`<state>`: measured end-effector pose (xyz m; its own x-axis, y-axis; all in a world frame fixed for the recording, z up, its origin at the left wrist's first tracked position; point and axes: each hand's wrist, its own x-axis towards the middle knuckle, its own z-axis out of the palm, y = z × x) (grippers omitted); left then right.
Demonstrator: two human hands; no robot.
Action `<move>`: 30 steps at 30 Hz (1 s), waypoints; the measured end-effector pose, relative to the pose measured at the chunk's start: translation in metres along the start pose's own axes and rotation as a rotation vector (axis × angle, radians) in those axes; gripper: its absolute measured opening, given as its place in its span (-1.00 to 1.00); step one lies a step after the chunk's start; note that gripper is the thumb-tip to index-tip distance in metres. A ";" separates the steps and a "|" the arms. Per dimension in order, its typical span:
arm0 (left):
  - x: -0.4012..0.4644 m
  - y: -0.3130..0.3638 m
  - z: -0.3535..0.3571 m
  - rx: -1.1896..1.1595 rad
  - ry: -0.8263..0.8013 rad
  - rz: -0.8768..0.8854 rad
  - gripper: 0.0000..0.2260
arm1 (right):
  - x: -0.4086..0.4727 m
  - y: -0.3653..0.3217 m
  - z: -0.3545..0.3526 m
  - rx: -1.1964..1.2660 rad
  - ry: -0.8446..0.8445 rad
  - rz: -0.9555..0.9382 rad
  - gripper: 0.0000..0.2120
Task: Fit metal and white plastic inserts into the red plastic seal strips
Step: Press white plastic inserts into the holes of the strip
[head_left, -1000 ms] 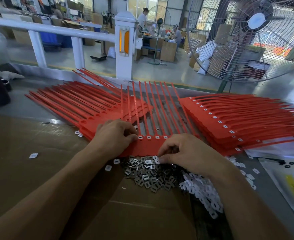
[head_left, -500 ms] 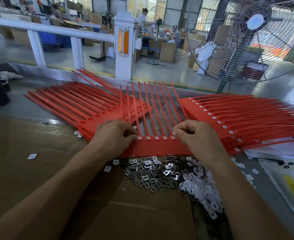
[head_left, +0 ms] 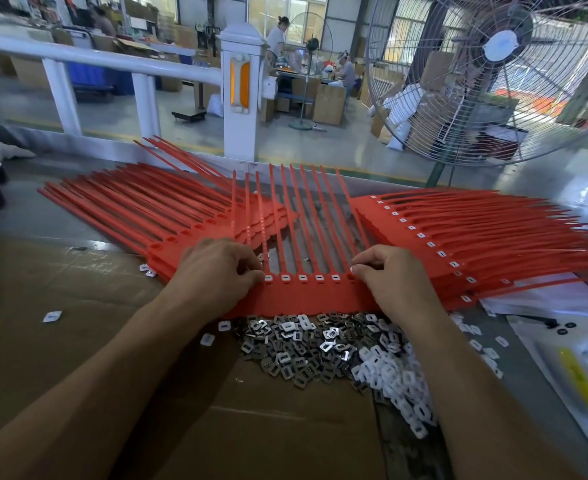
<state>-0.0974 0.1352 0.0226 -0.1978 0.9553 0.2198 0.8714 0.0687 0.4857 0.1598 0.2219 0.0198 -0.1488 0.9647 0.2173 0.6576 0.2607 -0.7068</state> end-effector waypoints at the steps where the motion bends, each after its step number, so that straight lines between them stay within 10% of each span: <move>1: 0.000 0.000 0.000 0.000 -0.003 0.002 -0.87 | 0.000 -0.001 0.000 -0.006 -0.004 -0.002 -0.92; 30: 0.001 -0.002 0.003 -0.020 -0.030 -0.022 -0.86 | -0.023 -0.018 -0.010 -0.269 -0.064 -0.005 -0.74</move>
<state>-0.0979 0.1369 0.0200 -0.2026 0.9620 0.1832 0.8579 0.0842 0.5068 0.1582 0.1943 0.0342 -0.1931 0.9660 0.1717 0.8282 0.2543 -0.4994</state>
